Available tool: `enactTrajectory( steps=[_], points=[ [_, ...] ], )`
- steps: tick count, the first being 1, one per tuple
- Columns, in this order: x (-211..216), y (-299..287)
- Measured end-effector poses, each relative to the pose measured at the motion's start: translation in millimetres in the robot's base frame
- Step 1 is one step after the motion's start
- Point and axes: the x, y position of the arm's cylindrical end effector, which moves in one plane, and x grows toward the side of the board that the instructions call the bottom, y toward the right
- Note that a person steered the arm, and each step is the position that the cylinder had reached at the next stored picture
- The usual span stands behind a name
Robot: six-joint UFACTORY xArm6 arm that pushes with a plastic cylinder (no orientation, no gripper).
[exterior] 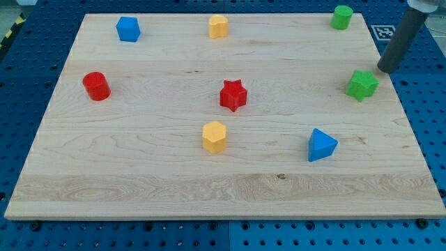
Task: Move the green star towards the bottom right
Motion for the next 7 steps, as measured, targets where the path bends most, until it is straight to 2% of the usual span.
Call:
enactTrajectory(
  steps=[1, 4, 5, 7],
  points=[
    [-5.9, -26.3],
    [22.7, -34.5],
    [15.7, -45.4],
    [71.5, -46.7]
  ],
)
